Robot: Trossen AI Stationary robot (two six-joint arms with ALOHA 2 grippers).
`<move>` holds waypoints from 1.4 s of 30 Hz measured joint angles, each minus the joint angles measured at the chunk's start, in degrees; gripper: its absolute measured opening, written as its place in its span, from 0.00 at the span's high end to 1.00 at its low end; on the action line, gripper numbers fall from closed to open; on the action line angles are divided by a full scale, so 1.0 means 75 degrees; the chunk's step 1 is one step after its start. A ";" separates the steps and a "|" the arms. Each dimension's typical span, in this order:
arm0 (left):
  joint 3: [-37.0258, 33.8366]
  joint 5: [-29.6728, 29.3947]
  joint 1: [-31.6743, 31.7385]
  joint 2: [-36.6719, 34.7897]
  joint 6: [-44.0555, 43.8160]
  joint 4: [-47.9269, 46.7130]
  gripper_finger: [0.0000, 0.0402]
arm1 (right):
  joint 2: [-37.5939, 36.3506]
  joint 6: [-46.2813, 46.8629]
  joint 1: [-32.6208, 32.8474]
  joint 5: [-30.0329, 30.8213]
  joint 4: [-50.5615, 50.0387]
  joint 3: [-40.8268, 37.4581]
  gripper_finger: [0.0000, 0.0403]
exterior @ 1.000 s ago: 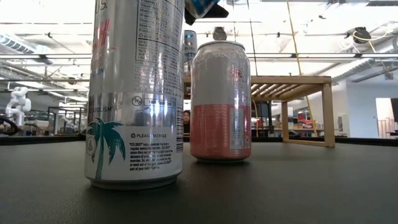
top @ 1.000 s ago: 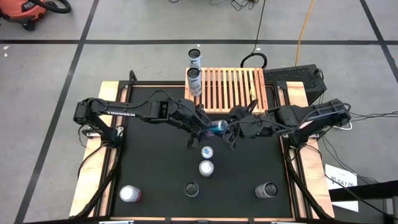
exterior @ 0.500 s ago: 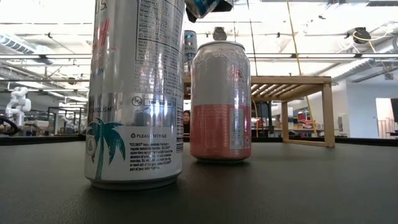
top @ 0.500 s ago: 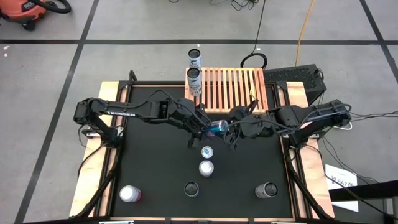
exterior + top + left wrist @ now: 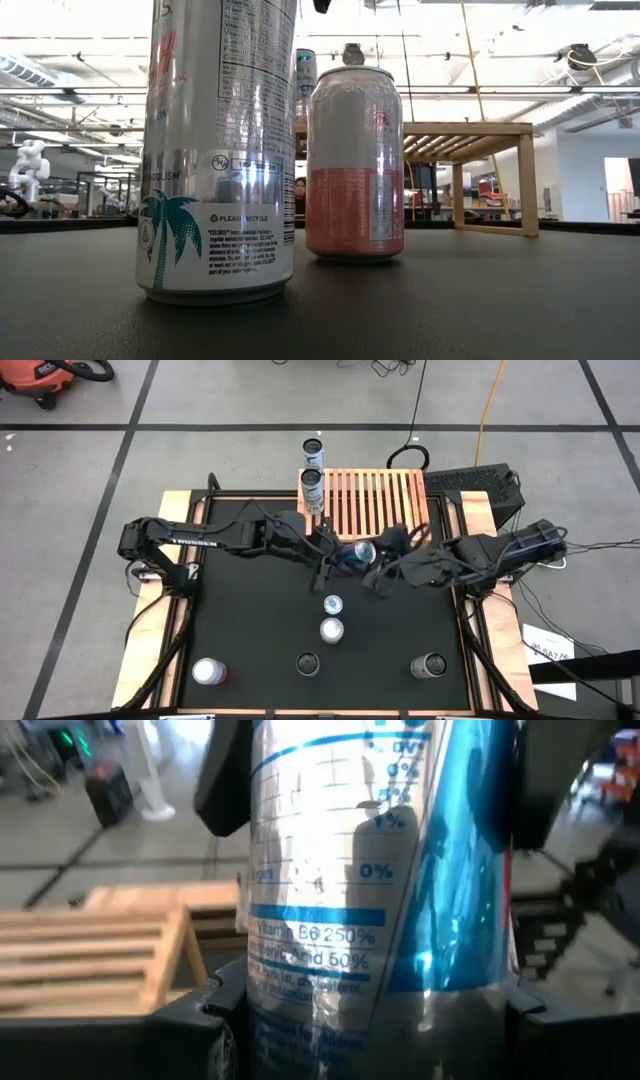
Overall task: Place canned beverage on shelf
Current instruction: Put the silver soda can on the shelf
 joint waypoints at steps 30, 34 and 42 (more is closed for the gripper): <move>0.0006 0.0644 0.0475 -0.0050 -0.1376 0.3021 0.45 | -0.0106 -0.2968 -0.0206 0.0758 0.4308 -0.0009 0.27; 0.0006 0.0644 0.0475 -0.0041 -0.1392 0.2952 0.45 | -0.0029 -0.2969 -0.0233 0.0758 0.4308 -0.0009 0.30; 0.0013 0.0652 0.0475 -0.0044 -0.1646 0.2748 0.45 | -0.0034 -0.2908 -0.0233 0.0788 0.4266 -0.0009 0.48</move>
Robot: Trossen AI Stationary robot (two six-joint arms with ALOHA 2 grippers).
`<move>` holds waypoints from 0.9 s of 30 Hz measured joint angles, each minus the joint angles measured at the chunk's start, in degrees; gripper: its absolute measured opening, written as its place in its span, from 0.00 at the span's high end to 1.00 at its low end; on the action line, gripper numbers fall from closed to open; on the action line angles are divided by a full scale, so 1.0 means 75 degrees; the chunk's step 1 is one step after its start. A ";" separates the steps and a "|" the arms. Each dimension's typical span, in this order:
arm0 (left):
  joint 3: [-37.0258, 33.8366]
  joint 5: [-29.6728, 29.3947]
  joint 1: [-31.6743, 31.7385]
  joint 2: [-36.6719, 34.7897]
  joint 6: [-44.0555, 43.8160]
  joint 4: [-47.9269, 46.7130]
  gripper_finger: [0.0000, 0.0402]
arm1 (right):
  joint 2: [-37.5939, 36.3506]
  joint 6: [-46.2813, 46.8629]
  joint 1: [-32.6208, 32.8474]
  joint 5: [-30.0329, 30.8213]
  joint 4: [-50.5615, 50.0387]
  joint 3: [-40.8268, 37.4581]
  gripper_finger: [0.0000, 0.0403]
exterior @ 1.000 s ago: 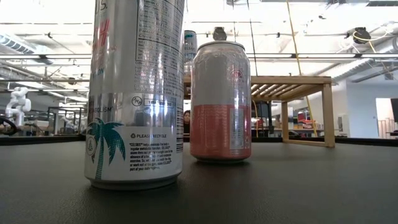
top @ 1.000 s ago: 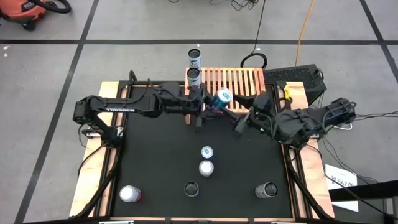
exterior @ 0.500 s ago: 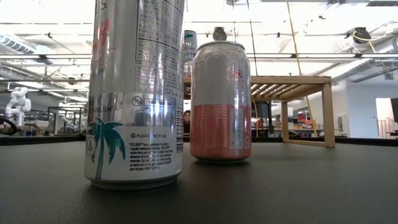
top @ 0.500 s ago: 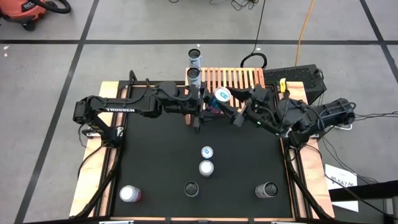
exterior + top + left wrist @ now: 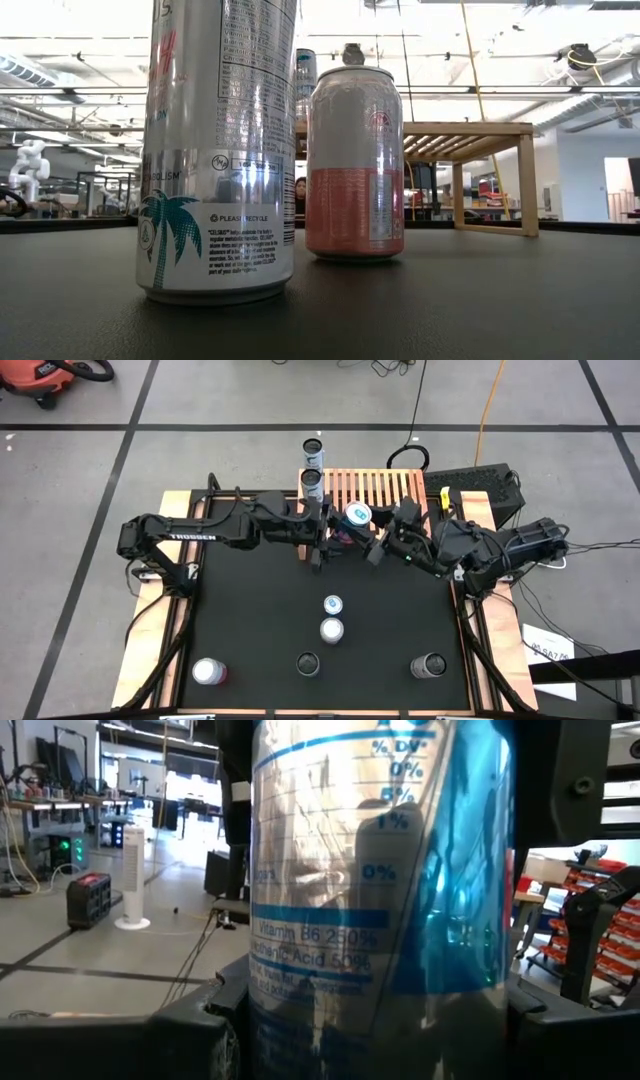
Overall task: Place canned beverage on shelf
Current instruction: Put the silver soda can on the shelf
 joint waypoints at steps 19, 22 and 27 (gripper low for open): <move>0.0004 -0.2149 0.0353 -0.1111 0.0861 -0.4105 0.23 | -0.0298 -0.0615 -0.2313 -0.2541 -0.1962 -0.0012 0.43; 0.0004 -0.2374 0.0355 -0.1127 0.0864 -0.4074 0.21 | -0.0304 -0.0616 -0.2823 -0.3426 -0.1705 -0.0012 0.43; 0.0004 -0.2384 0.0376 -0.1065 0.0860 -0.3680 0.21 | -0.0313 -0.0664 -0.3204 -0.4294 -0.1220 -0.0012 0.43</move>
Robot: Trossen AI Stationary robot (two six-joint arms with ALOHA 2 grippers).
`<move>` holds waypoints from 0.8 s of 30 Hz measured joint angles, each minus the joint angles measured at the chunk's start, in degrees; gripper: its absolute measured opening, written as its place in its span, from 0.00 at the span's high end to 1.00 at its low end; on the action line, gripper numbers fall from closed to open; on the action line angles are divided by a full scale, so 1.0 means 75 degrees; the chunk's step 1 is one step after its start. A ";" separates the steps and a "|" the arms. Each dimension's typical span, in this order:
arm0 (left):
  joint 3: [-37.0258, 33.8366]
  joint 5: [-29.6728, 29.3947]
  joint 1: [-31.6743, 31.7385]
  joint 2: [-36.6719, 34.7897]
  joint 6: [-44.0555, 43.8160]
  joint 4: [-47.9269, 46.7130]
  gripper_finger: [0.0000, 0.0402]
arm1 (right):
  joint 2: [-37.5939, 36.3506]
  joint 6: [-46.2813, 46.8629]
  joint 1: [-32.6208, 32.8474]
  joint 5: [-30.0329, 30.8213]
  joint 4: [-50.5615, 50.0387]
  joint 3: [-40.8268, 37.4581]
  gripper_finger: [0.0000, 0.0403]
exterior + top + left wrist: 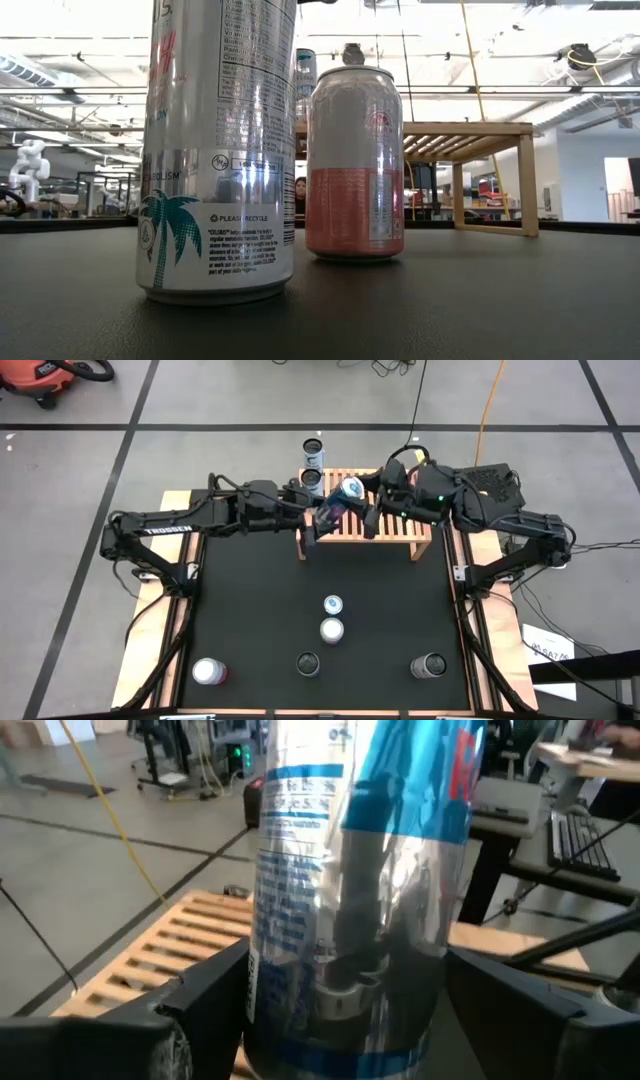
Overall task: Place canned beverage on shelf
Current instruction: Put the silver soda can on the shelf
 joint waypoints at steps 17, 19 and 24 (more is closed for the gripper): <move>-0.0017 -0.0676 0.0023 0.0337 -0.0028 -0.0364 0.21 | -0.0362 -0.0214 -0.0295 -0.0030 -0.0340 0.0026 0.43; -0.0017 -0.0692 0.0026 0.0336 -0.0175 -0.0577 0.21 | -0.0395 -0.0251 -0.0420 -0.0112 -0.0535 0.0026 0.43; -0.0017 -0.0697 0.0012 0.0131 -0.0592 -0.0706 0.21 | -0.0342 -0.0391 -0.1169 -0.0342 -0.1465 0.0026 0.43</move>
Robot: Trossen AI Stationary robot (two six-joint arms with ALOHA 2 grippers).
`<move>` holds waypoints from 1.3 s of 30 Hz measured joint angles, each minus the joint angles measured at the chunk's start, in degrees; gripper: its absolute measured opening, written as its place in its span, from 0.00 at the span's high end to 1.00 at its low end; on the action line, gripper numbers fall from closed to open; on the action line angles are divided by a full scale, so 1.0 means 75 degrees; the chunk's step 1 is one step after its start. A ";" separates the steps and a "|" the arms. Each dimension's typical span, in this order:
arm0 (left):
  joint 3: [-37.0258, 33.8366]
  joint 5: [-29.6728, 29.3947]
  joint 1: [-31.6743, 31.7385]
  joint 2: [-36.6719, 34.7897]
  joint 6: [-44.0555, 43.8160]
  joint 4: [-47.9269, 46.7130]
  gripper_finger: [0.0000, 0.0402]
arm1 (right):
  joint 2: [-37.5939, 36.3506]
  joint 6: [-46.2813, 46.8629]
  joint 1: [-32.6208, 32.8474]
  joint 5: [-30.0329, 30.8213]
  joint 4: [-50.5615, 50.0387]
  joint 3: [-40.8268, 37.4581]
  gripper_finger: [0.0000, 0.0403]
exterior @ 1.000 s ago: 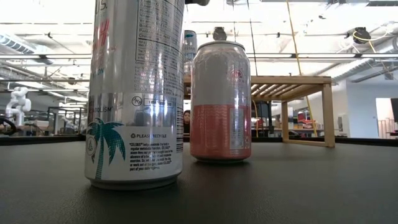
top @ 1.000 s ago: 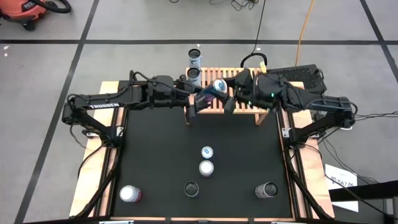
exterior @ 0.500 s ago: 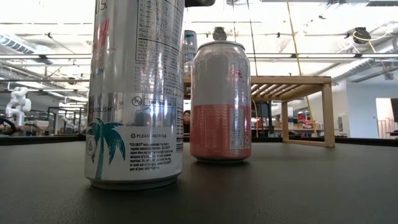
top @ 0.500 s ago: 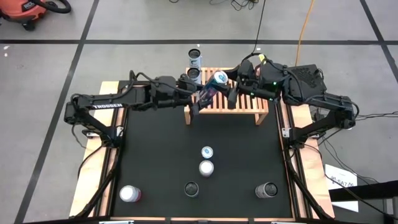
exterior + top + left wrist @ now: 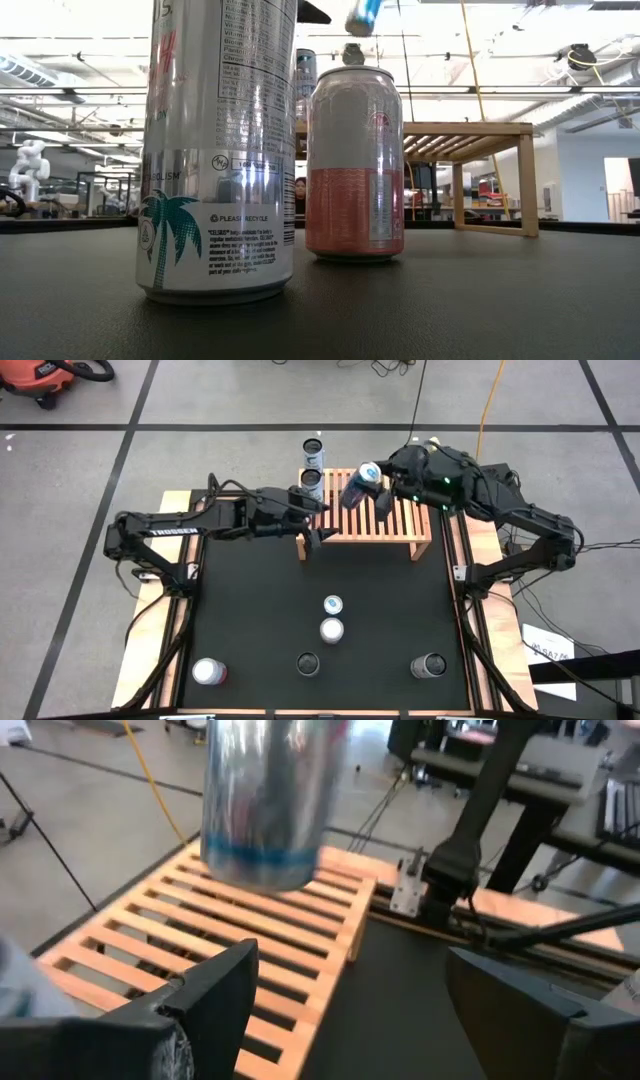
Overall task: Place canned beverage on shelf
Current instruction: Put the silver soda can on the shelf
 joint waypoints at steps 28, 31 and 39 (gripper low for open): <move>0.0006 -0.2015 0.0103 -0.0853 -0.0274 -0.0750 0.21 | 0.2884 -0.1557 -0.3251 -0.3054 0.1164 -0.0015 0.43; 0.0006 -0.2052 0.0188 -0.0853 -0.0382 -0.0764 0.21 | 0.3045 -0.1569 -0.3305 -0.3243 0.1313 -0.0015 0.43; 0.0006 -0.2075 0.0328 -0.0850 -0.0414 -0.0762 0.21 | 0.3149 -0.1574 -0.3306 -0.3217 0.1420 -0.0015 0.43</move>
